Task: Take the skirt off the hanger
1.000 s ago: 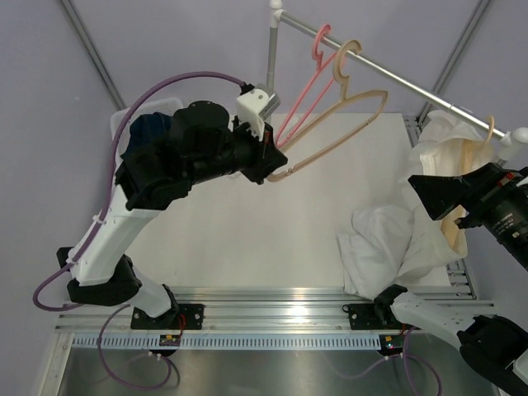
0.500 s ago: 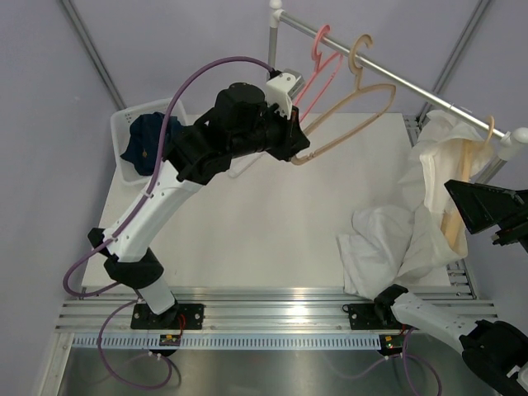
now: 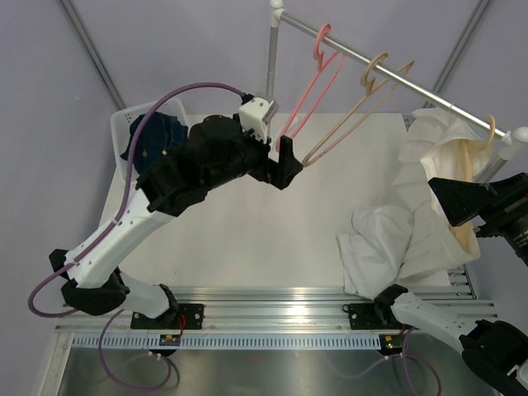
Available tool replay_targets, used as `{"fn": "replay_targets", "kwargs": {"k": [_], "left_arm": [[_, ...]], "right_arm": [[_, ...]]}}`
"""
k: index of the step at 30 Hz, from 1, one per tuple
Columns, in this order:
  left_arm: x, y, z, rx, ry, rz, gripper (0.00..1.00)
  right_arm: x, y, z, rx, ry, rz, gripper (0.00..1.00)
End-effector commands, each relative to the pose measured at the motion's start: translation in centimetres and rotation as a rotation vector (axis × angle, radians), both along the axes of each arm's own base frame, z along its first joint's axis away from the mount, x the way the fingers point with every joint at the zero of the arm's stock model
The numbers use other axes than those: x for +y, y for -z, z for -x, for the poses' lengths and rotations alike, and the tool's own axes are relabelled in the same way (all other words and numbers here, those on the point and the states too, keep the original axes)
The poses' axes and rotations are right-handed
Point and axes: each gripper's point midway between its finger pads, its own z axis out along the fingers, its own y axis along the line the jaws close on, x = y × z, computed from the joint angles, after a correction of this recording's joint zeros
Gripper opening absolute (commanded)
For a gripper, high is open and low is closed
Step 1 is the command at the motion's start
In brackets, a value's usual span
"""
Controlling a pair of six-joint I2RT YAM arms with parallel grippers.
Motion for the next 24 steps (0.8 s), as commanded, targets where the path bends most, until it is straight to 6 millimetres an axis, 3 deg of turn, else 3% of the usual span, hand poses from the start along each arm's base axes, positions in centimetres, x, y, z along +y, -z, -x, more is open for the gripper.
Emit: {"fn": "replay_targets", "kwargs": {"k": [1,3,6,9,10,12,13,16,17,18,19,20,21,22,23,24], "left_arm": [[2.4,-4.9,1.9,-0.171,-0.077,0.128,0.99],[0.9,-3.9,3.9,-0.136,-0.027,0.154,0.99],[-3.4,1.3,6.7,-0.043,0.087,0.056,0.99],[-7.0,4.9,10.0,-0.04,0.218,-0.057,0.99],[-8.8,7.4,10.6,-0.027,0.266,-0.121,0.99],[-10.8,10.1,12.3,-0.041,0.366,-0.208,0.99],[-12.5,13.1,12.8,-0.007,0.416,-0.267,0.99],[-14.6,15.2,12.7,0.035,0.439,-0.318,0.99],[-15.9,17.4,12.3,0.066,0.436,-0.359,0.99],[-17.0,16.1,11.9,0.064,0.437,-0.331,0.99],[-17.8,16.4,11.6,0.073,0.432,-0.33,0.99],[-18.6,19.2,10.6,0.132,0.398,-0.369,0.99],[-19.6,18.0,9.9,0.141,0.38,-0.328,0.99],[-20.2,18.8,9.5,0.183,0.372,-0.318,0.99],[-20.8,21.1,8.3,0.265,0.323,-0.321,0.99],[-21.2,21.5,7.6,0.292,0.301,-0.302,0.99]], "right_arm": [[-1.0,5.3,0.3,0.176,0.031,0.143,0.99],[-1.0,5.3,0.1,0.18,0.04,0.153,0.99],[-1.0,5.1,0.0,0.177,0.042,0.149,1.0],[-0.9,5.2,0.0,0.186,0.037,0.154,0.99],[-0.9,5.4,0.0,0.192,0.04,0.159,0.99],[-1.1,5.8,0.1,0.203,0.044,0.166,0.99],[-1.4,5.7,0.3,0.2,0.05,0.158,1.0],[-2.1,5.5,1.2,0.195,0.064,0.141,0.99],[-2.3,5.4,1.4,0.19,0.067,0.133,0.99],[-2.4,5.3,1.6,0.184,0.068,0.122,1.0],[-2.7,5.2,2.1,0.173,0.071,0.104,0.99],[-2.8,5.1,2.3,0.174,0.074,0.085,0.99],[-2.9,5.2,2.4,0.175,0.073,0.079,0.99],[-3.0,5.1,2.6,0.17,0.075,0.07,1.0],[-3.0,5.1,2.7,0.174,0.076,0.057,0.99],[-2.9,5.3,2.7,0.18,0.074,0.052,1.0]]}}
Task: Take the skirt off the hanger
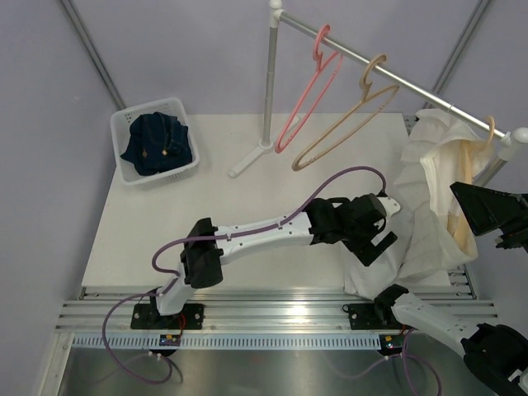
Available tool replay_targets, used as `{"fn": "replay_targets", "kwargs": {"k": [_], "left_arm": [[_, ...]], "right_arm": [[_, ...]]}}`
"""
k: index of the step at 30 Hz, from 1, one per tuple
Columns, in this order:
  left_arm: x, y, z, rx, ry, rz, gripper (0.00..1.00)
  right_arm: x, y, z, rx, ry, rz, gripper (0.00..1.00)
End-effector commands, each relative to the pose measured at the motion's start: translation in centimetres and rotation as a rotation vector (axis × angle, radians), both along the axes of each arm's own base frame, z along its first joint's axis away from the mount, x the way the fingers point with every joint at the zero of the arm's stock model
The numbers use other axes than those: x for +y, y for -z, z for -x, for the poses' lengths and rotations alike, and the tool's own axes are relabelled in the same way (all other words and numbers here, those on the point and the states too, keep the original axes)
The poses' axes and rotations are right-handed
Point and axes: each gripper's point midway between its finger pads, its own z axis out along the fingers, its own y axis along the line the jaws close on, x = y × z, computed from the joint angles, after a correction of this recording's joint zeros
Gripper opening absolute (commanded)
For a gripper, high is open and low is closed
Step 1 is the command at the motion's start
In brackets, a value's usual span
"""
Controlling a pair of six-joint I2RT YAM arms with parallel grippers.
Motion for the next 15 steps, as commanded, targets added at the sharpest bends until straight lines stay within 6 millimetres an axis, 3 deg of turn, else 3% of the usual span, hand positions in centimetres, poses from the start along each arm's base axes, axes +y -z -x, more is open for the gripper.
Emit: {"fn": "replay_targets", "kwargs": {"k": [1,7,10,15], "left_arm": [[-2.3,-2.5,-2.4,0.134,-0.102,0.14,0.99],[-5.4,0.0,-3.5,0.28,-0.185,0.226,0.99],[-6.3,2.0,-4.0,0.382,-0.245,0.234,0.99],[-7.7,3.7,-5.2,0.461,-0.364,0.276,0.99]], "right_arm": [[-1.3,6.5,1.3,0.231,0.037,0.104,0.99],[-0.4,6.9,0.7,0.262,0.014,0.108,0.99],[-0.2,6.9,0.4,0.268,0.015,0.119,0.99],[-0.1,7.0,0.2,0.273,0.015,0.127,0.99]]}}
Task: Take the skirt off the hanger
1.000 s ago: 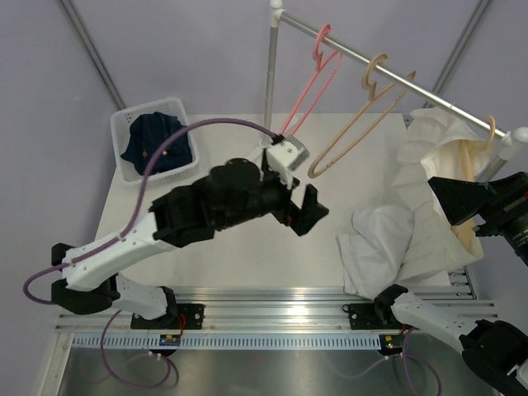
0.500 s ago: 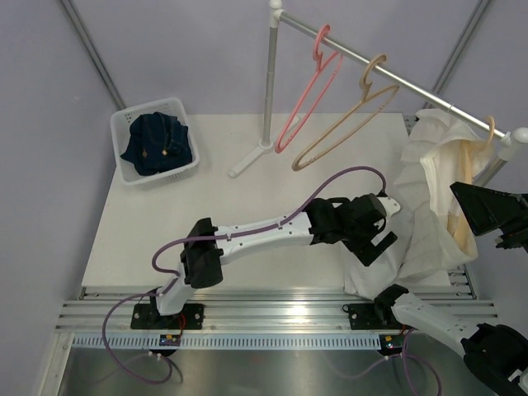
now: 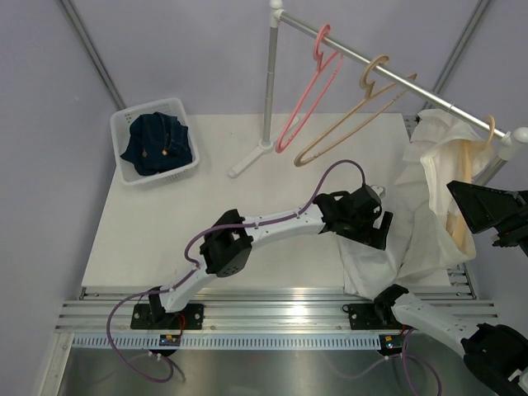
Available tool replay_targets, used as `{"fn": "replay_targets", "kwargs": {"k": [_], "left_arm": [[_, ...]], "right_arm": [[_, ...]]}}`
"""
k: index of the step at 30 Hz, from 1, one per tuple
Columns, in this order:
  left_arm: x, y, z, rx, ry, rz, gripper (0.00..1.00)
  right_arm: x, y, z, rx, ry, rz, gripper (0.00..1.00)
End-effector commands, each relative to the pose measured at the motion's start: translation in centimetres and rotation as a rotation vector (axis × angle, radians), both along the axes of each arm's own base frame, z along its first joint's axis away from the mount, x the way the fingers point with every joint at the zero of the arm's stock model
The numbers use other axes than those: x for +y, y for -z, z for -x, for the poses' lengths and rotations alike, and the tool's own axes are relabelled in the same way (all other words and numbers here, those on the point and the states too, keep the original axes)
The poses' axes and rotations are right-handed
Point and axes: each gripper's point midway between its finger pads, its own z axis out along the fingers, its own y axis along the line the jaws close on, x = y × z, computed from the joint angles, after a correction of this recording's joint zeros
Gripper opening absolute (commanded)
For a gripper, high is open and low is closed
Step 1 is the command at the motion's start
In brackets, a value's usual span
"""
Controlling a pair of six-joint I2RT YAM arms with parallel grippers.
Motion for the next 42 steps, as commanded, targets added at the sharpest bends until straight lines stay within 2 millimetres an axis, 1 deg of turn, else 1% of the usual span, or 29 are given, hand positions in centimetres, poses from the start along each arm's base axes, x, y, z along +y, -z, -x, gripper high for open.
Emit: {"fn": "replay_targets", "kwargs": {"k": [1,3,4,5,8,10,13,14,15,16,17,19,21,22,24,25,26,27,28,29,31,32,33,35,38,39,40,41,42], "left_arm": [[-2.6,-2.4,-0.9,0.062,-0.101,0.129,0.99],[-2.6,-1.4,-1.6,0.081,-0.158,0.117,0.99],[-2.6,-0.2,-2.2,0.071,-0.194,0.095,0.99],[-2.5,0.4,-2.5,0.065,-0.209,0.082,0.99],[-2.6,1.6,-3.7,0.054,-0.288,0.061,0.99],[-3.1,2.7,-3.8,0.081,-0.315,0.067,0.99],[-4.6,2.5,-3.5,0.157,-0.36,0.139,0.99],[-5.3,1.8,-3.1,0.177,-0.349,0.178,0.99],[-5.4,1.2,-3.1,0.187,-0.354,0.199,0.99],[-5.3,1.6,-3.0,0.217,-0.383,0.202,0.99],[-5.5,1.2,-3.0,0.23,-0.395,0.227,0.99],[-5.5,1.6,-3.1,0.285,-0.45,0.234,0.99],[-5.1,3.0,-3.0,0.327,-0.485,0.204,0.99],[-4.9,4.2,-2.8,0.345,-0.503,0.175,0.99],[-3.1,6.3,-2.3,0.343,-0.529,0.045,0.99],[-0.9,9.1,-1.4,0.343,-0.53,-0.091,0.99],[-0.2,9.8,-1.4,0.33,-0.523,-0.135,0.99],[0.6,10.1,-1.9,0.286,-0.534,-0.169,0.99],[1.7,10.7,-1.7,0.254,-0.505,-0.225,0.97],[2.1,10.6,-1.8,0.231,-0.487,-0.237,0.93],[3.5,11.3,-1.9,0.164,-0.441,-0.284,0.78],[3.6,10.7,-2.1,0.137,-0.425,-0.277,0.58],[4.3,11.0,-2.6,0.098,-0.428,-0.301,0.46],[5.6,11.7,-2.6,0.066,-0.406,-0.354,0.28],[7.3,12.6,-2.4,0.036,-0.388,-0.42,0.13],[7.7,12.2,-2.7,0.013,-0.39,-0.422,0.03],[8.0,12.0,-2.9,-0.004,-0.384,-0.424,0.0],[9.3,12.8,-2.7,-0.013,-0.375,-0.454,0.0],[9.8,12.4,-3.1,-0.049,-0.373,-0.451,0.0]], "right_arm": [[-0.3,6.9,0.2,0.257,0.011,0.167,0.99],[-0.3,7.0,0.2,0.259,0.011,0.17,0.99],[-0.4,7.1,0.3,0.258,0.014,0.164,0.99],[-0.5,7.2,0.4,0.258,0.017,0.168,0.99],[-0.6,7.6,0.4,0.27,0.021,0.168,0.99],[-0.5,7.8,0.5,0.275,0.017,0.162,0.99],[-0.5,8.1,0.6,0.28,0.015,0.16,0.99],[-0.7,8.1,0.7,0.279,0.018,0.158,0.99],[-0.7,8.1,0.8,0.278,0.018,0.157,0.99],[-0.7,8.1,0.8,0.278,0.02,0.157,0.99],[-0.8,8.2,0.8,0.278,0.021,0.158,0.99],[-0.8,8.4,0.8,0.283,0.023,0.161,0.99],[-0.8,8.4,0.7,0.286,0.024,0.161,0.99],[-0.7,8.4,0.7,0.288,0.023,0.163,0.99],[-0.7,8.2,0.7,0.281,0.022,0.162,0.99],[-0.8,8.2,0.7,0.279,0.026,0.161,0.99],[-0.8,8.2,0.7,0.278,0.025,0.162,0.99],[-0.9,8.2,0.8,0.276,0.027,0.161,0.99],[-1.0,8.2,0.7,0.276,0.031,0.163,0.99],[-0.9,8.4,0.7,0.282,0.031,0.167,0.99],[-1.0,8.5,0.6,0.284,0.037,0.17,0.99],[-1.0,8.7,0.5,0.288,0.039,0.171,0.99],[-0.9,8.7,0.4,0.287,0.039,0.174,0.99],[-0.7,8.6,0.3,0.286,0.032,0.175,0.99],[-0.6,8.6,0.1,0.288,0.032,0.184,0.99],[-0.6,8.7,0.0,0.288,0.034,0.188,1.0],[-0.5,8.6,-0.1,0.289,0.031,0.19,0.99],[-0.5,8.7,-0.1,0.289,0.031,0.194,0.99],[-0.5,8.7,-0.2,0.289,0.032,0.194,0.99]]}}
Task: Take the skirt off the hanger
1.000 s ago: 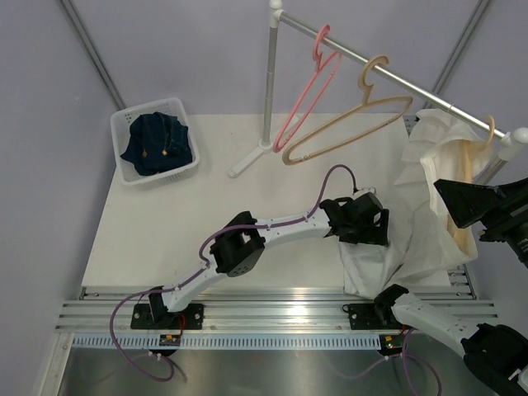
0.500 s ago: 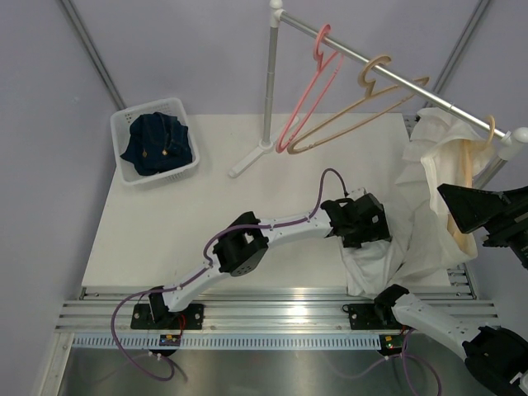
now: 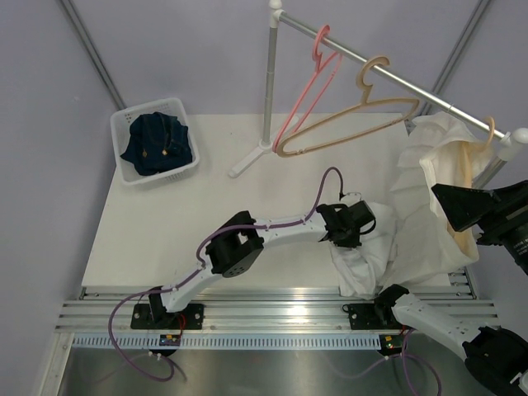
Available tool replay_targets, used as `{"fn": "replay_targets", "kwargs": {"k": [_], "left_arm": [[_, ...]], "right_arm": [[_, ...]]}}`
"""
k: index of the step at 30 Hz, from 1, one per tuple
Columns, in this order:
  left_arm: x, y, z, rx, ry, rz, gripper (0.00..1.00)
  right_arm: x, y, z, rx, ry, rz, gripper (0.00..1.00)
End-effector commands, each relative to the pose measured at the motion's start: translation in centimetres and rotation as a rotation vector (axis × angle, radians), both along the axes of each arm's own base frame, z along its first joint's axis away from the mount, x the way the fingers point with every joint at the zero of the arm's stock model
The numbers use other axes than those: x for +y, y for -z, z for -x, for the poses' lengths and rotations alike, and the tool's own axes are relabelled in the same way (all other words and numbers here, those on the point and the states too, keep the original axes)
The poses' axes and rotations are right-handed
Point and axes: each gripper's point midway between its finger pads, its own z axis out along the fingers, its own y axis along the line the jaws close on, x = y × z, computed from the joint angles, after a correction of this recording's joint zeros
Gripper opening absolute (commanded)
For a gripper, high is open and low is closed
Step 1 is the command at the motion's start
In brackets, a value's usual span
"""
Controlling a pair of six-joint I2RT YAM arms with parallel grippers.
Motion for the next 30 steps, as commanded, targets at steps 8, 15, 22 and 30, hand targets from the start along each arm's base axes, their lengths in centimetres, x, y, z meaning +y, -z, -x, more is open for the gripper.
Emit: {"fn": "replay_targets", "kwargs": {"k": [8,15,22,30], "left_arm": [[16.4,-7.3,-0.9,-0.367,0.05,-0.185,0.0],[29.1,-11.6,1.2,-0.459,-0.123,-0.219,0.0],[40.1,-17.4,-0.7,-0.547,-0.352,-0.302,0.0],[46.3,-25.1,-4.0,-0.615,-0.453,-0.394,0.0]], "right_arm": [[-0.5,6.5,0.1,0.213,0.01,0.187,0.99],[0.9,6.7,-0.8,0.216,-0.038,0.214,1.0],[3.5,6.7,-2.2,0.213,-0.128,0.22,0.99],[5.0,6.3,-3.6,0.207,-0.167,0.261,0.99]]}}
